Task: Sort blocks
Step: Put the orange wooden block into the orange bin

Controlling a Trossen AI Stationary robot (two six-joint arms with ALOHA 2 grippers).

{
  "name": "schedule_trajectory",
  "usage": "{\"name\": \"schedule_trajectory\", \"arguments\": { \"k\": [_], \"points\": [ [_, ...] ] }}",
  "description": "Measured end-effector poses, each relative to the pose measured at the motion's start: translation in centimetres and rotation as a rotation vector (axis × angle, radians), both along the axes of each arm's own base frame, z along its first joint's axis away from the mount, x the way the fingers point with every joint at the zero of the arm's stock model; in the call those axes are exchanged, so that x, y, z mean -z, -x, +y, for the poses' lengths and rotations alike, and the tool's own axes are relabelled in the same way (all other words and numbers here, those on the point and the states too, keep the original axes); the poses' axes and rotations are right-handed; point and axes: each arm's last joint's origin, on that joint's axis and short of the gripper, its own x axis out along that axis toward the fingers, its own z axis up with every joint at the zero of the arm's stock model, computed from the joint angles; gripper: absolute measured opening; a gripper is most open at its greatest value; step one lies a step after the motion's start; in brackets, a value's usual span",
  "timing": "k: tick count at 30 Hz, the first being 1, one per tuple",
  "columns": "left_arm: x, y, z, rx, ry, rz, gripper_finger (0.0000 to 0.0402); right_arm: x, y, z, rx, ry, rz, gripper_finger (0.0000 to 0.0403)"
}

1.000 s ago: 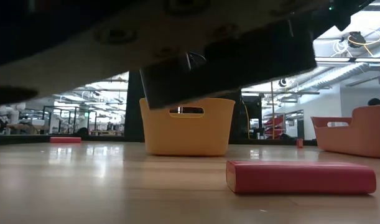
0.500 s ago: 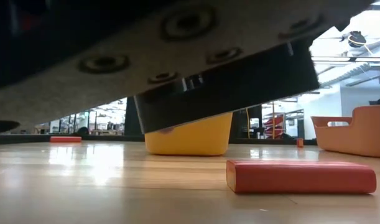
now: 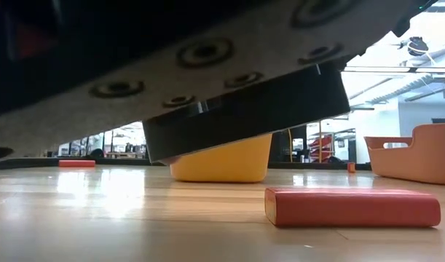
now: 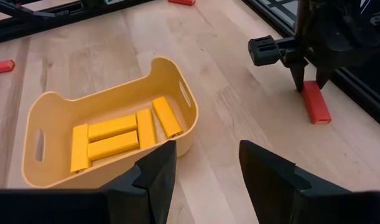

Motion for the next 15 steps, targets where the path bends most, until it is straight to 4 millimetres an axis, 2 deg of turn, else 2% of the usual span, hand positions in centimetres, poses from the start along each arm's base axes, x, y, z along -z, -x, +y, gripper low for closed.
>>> {"name": "schedule_trajectory", "arguments": {
  "k": [3,10,15],
  "points": [
    [0.01,0.01,0.0,-0.013,-0.009,0.01,0.0128,0.01,0.01,0.0,0.0,0.0,0.001,0.0169],
    [-0.06,0.05,0.0,-0.016,-0.013,0.015,0.0079,-0.2,0.17,0.03,0.009,-0.012,-0.012,0.0169],
    [-0.08,0.13,-0.2,-0.016,-0.008,0.033,0.0078,-0.72,0.88,0.25,0.043,-0.067,-0.034,0.0169]
  ]
}}
